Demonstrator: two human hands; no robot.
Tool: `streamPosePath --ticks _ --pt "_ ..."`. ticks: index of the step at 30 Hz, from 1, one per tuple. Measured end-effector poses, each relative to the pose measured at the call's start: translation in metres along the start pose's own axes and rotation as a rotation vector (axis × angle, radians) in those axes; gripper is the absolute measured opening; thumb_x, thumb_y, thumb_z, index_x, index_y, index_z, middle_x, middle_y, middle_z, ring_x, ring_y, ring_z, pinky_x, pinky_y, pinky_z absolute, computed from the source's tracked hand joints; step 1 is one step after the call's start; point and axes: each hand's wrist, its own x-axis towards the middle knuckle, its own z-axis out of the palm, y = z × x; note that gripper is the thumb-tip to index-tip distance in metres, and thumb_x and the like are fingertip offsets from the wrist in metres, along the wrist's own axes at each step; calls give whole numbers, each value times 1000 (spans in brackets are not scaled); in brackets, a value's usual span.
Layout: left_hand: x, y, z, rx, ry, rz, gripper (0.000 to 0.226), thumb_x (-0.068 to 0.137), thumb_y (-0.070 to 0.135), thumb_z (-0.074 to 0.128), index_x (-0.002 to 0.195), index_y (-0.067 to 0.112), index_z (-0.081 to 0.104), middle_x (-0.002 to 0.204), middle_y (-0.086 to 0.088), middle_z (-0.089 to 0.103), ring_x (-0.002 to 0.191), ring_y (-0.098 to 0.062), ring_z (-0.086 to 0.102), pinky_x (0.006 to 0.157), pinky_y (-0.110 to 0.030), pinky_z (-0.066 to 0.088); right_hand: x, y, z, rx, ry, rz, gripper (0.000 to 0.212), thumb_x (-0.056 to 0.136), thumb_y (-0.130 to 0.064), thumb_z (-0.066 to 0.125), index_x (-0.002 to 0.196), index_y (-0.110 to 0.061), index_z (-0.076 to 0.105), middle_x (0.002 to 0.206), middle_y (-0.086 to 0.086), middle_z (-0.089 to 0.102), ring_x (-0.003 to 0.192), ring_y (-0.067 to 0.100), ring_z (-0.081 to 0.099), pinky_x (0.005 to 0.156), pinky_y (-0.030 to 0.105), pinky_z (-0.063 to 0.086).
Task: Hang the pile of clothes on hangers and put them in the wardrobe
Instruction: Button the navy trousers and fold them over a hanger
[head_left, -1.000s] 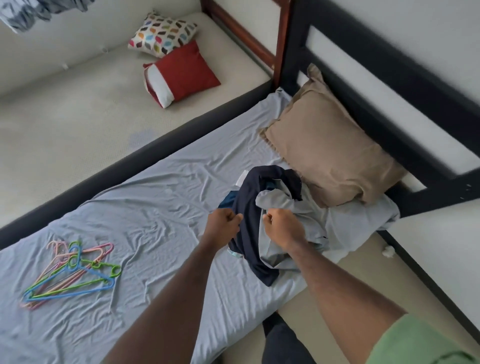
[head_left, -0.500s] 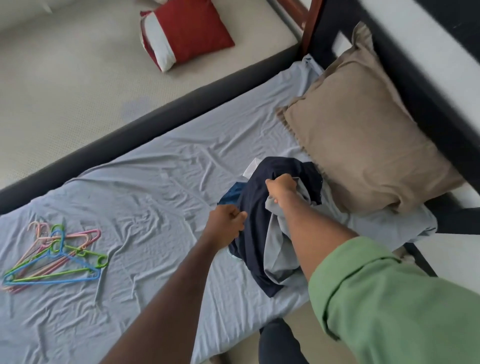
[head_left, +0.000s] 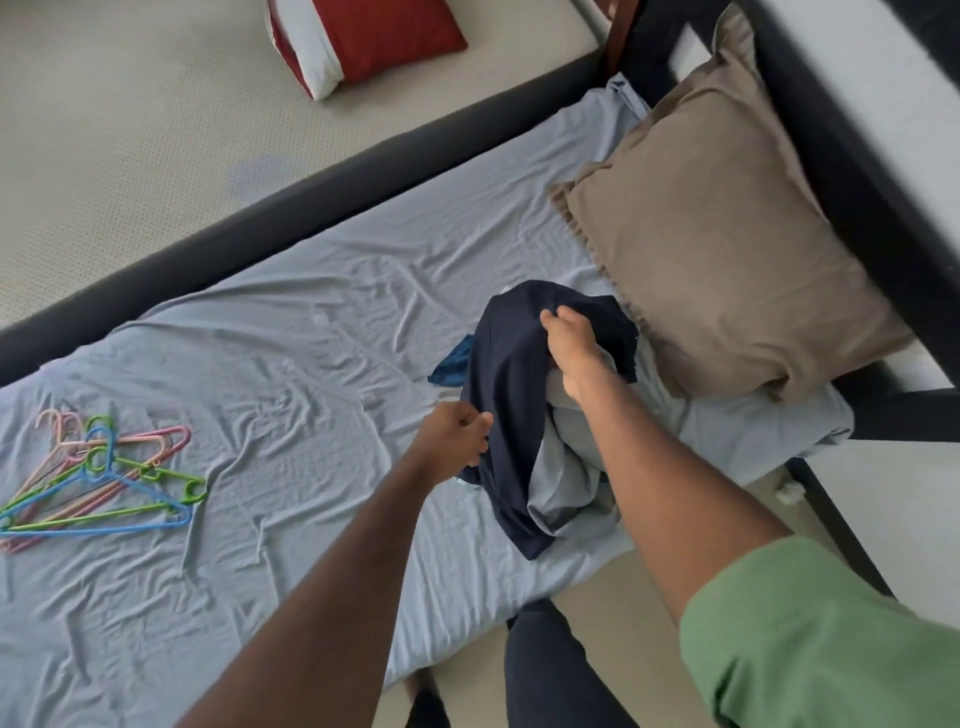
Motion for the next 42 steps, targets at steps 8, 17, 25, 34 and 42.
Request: streamPosePath --ticks 8,17,25,34,42 --pt "-59 0 -2 -151 -107 -68 45 107 51 30 126 19 56 118 -7 64 92 -17 62 66 -30 47 -138 -38 -68 698 -281 27 33 103 -17 51 132 -5 61 132 14 67 122 27 63 99 36 51" --pt "-132 16 -42 -730 -241 -29 35 105 27 45 135 10 53 111 -9 64 117 -33 59 72 -33 53 -319 -19 -37 247 -507 60 20 58 -13 63 46 -24 49 54 -11 46 51 4 42 53 22 33" --pt "-147 -36 -61 -379 -592 152 53 83 -16 54 126 13 63 112 -13 70 115 -34 61 88 -34 53 -318 22 7 718 -168 351 63 84 -60 69 122 -10 72 113 18 74 108 34 70 99 49 54" --pt "-156 -51 -133 -343 -101 -32 96 76 94 32 92 6 67 90 -13 70 84 -29 65 76 -41 51 -349 5 28 619 -206 70 47 79 23 55 113 -6 70 110 16 75 105 33 70 92 43 56" --pt "-186 21 -121 -803 -625 208 52 90 42 69 121 0 66 119 -24 68 111 -32 67 94 -43 55 -361 -36 -3 526 -127 -34 21 50 0 48 66 -8 59 70 10 53 71 28 46 63 31 42"
